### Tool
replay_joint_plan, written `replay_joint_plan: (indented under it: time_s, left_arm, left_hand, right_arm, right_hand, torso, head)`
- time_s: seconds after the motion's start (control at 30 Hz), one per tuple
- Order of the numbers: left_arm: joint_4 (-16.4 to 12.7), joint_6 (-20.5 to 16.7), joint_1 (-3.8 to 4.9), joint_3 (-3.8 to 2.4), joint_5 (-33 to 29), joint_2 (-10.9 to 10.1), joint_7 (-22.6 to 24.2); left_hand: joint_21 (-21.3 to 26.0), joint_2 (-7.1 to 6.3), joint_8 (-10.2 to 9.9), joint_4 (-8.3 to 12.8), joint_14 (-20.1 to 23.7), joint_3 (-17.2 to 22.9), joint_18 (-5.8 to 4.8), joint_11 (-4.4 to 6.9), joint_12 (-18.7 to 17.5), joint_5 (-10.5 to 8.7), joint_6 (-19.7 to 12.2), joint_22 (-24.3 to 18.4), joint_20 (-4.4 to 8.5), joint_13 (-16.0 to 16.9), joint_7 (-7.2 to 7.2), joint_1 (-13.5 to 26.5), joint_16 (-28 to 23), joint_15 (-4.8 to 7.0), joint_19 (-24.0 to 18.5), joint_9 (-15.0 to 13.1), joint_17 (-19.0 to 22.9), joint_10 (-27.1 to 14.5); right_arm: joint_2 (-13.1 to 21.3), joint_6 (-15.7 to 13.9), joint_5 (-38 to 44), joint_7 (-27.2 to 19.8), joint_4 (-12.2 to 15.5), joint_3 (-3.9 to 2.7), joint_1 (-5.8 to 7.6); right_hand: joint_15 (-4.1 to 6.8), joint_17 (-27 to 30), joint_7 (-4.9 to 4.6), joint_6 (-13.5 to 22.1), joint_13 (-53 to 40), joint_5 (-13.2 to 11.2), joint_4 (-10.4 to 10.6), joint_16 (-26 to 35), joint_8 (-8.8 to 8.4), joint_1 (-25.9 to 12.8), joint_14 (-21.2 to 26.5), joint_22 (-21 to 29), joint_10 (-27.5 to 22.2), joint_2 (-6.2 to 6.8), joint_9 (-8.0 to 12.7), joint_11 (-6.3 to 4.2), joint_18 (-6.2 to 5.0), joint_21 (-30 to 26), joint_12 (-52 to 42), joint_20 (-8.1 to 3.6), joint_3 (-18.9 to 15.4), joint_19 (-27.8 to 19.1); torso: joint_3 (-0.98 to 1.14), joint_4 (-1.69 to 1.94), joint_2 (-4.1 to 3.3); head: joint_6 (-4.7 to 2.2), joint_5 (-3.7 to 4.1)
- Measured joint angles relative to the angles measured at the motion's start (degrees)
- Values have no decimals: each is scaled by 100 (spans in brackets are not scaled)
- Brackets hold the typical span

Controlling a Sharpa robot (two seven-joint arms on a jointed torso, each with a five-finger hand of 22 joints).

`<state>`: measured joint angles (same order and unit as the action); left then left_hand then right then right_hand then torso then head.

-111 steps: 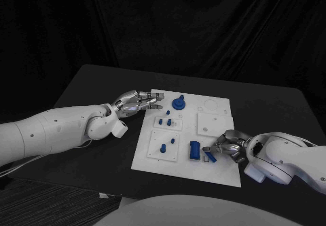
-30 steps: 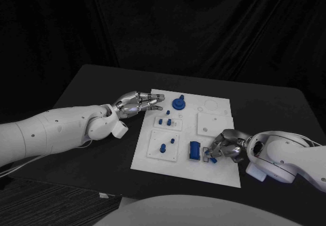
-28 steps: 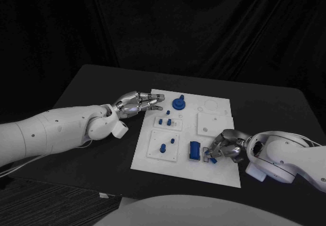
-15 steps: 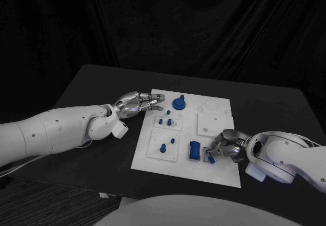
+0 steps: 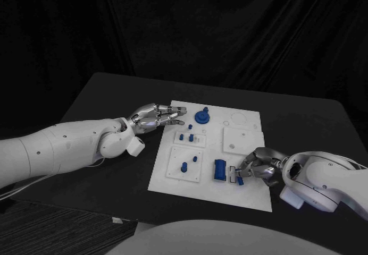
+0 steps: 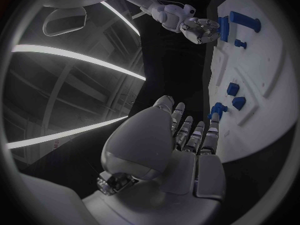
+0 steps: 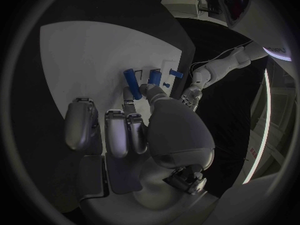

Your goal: Assemble the parts on the task board

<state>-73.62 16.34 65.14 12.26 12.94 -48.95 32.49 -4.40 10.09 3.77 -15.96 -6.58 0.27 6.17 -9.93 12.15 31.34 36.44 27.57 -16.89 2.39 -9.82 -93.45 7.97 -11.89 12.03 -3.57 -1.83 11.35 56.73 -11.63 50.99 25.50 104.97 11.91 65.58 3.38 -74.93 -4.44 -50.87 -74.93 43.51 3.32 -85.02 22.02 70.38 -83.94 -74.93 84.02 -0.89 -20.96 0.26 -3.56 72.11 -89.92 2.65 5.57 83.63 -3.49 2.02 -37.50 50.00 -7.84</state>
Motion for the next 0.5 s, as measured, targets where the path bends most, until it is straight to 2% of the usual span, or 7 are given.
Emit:
replay_joint_plan:
  time_s: [0.27, 0.5]
  left_arm:
    - [13, 10, -6, 0, 0, 14, -9]
    - [15, 16, -8, 0, 0, 24, -20]
  left_hand:
    - [0, 0, 0, 0, 0, 0, 0, 0, 0, 0, -21, -10, 0, 0, -21, 0, 0, 0, 0, 0, 0, 0]
    - [0, 0, 0, 0, 0, 0, 0, 0, 0, 0, -20, -12, 0, 0, -21, 0, 0, 0, 0, 0, 0, 0]
  right_arm:
    - [59, -129, -316, 82, 74, -1, 21]
    - [47, -141, -614, 145, 72, -1, 125]
  right_hand:
    - [0, 0, 0, 0, 0, 20, 0, 0, 0, 0, 0, 0, 0, 0, 0, 0, 0, 0, 0, 0, 0, 0]
    - [0, 1, -21, -20, 0, 19, 8, 0, 0, -7, 0, 1, 0, 8, 1, 0, 0, 0, 0, 0, 24, 0]
  torso:
    - [0, 0, 0]
    - [0, 1, 0]
  head:
    - [0, 15]
    - [0, 14]
